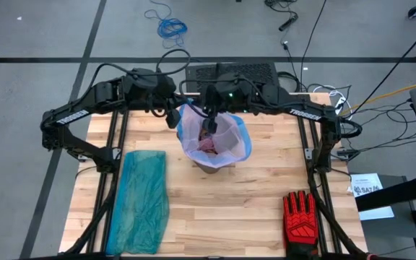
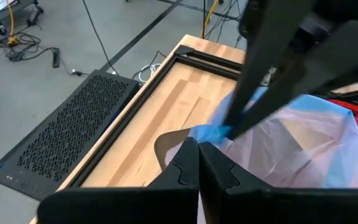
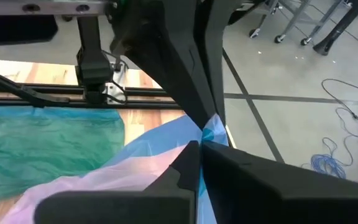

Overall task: Place trash/remove bag and relplace
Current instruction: Close the trash bag

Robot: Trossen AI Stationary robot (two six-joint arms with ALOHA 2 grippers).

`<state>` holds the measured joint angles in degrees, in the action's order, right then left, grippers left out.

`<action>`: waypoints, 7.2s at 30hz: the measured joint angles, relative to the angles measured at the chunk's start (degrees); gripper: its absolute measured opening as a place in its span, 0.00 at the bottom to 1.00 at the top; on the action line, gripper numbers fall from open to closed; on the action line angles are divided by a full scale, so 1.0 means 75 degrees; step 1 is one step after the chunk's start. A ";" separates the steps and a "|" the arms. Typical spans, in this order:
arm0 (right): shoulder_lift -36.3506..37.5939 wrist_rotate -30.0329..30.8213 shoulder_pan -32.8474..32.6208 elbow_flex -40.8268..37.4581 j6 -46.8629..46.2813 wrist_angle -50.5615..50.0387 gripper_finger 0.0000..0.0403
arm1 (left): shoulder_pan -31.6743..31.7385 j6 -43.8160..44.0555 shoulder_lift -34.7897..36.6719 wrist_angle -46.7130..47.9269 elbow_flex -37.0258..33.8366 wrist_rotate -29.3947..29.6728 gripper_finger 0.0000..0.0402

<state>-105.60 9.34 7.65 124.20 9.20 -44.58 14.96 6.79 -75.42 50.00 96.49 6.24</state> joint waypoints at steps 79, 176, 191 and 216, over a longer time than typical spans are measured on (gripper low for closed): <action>0.1118 -0.0200 -0.0028 -0.0012 -0.0882 0.2212 0.00 | -0.0015 0.0252 -0.0903 -0.0966 -0.0401 -0.1189 0.00; 0.1323 -0.0054 -0.0037 -0.0006 -0.0739 0.3792 0.00 | 0.0102 0.1252 -0.1484 -0.4081 0.0294 -0.2459 0.17; 0.1303 -0.0052 -0.0037 -0.0012 -0.0716 0.3812 0.00 | 0.0062 0.0593 -0.1478 -0.2655 0.0312 -0.2621 0.00; 0.1326 0.1009 -0.0011 0.0000 -0.0474 0.3499 0.12 | 0.0165 0.0654 -0.0927 -0.2621 0.0280 -0.2726 0.43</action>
<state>-95.66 16.90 7.57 124.20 5.65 -18.33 16.20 11.69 -82.37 30.34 98.59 -14.21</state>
